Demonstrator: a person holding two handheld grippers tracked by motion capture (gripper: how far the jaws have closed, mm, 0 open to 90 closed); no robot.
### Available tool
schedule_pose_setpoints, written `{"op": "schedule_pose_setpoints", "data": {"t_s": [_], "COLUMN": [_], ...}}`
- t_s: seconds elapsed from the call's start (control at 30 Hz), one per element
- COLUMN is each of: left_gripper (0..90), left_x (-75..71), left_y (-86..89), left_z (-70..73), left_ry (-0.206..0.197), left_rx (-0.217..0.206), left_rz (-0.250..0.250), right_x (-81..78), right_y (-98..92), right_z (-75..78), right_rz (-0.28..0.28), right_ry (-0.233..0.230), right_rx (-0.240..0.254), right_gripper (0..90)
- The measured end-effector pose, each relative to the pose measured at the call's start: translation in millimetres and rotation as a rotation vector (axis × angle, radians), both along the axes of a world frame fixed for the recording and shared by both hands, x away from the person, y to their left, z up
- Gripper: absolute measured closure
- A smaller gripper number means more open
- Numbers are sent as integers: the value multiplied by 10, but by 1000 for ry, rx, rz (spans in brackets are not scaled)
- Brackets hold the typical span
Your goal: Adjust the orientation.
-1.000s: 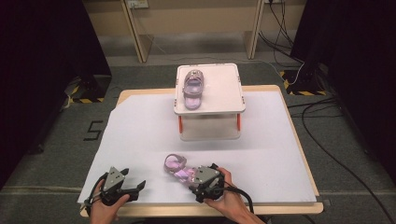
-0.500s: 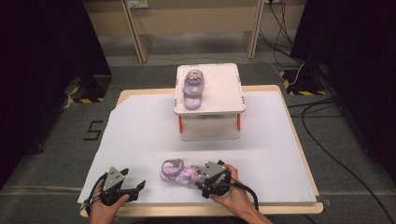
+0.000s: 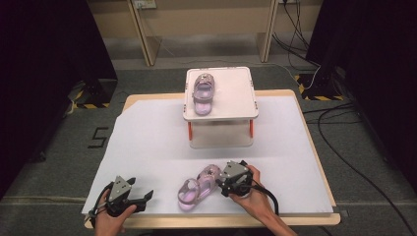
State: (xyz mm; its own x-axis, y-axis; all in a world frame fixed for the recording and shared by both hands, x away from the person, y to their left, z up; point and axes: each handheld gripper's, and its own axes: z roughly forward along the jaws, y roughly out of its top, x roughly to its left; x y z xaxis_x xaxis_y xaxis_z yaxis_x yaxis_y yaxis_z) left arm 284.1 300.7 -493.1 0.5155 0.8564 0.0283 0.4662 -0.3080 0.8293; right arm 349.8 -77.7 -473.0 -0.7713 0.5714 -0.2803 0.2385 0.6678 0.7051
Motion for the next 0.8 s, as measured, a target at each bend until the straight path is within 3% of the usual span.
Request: {"op": "schedule_pose_setpoints", "data": {"t_s": [0.07,0.13,0.23,0.37,0.57,0.8], "left_gripper": [172,172,172,172,172,172], "left_x": [0,-2,-1,-6,-7,-8], "left_y": [0,3,10,3,2,1], "left_z": [1,1,3,3,0,0], "left_ry": [0,1,2,-1,0,1], "left_rx": [1,-2,0,-2,0,-1], "left_rz": [0,2,3,2,2,2], "right_x": [55,86,30,-62,-81,69], "right_y": [-21,-48,-67,-1,189,117], "right_z": [-18,-17,28,58,-24,-33], "right_rz": [-17,-21,-11,20,50,38], "right_ry": [9,52,94,110,72,73], "right_rx": [17,63,139,176,91,114], "right_gripper": [314,308,289,268,255,277]}}
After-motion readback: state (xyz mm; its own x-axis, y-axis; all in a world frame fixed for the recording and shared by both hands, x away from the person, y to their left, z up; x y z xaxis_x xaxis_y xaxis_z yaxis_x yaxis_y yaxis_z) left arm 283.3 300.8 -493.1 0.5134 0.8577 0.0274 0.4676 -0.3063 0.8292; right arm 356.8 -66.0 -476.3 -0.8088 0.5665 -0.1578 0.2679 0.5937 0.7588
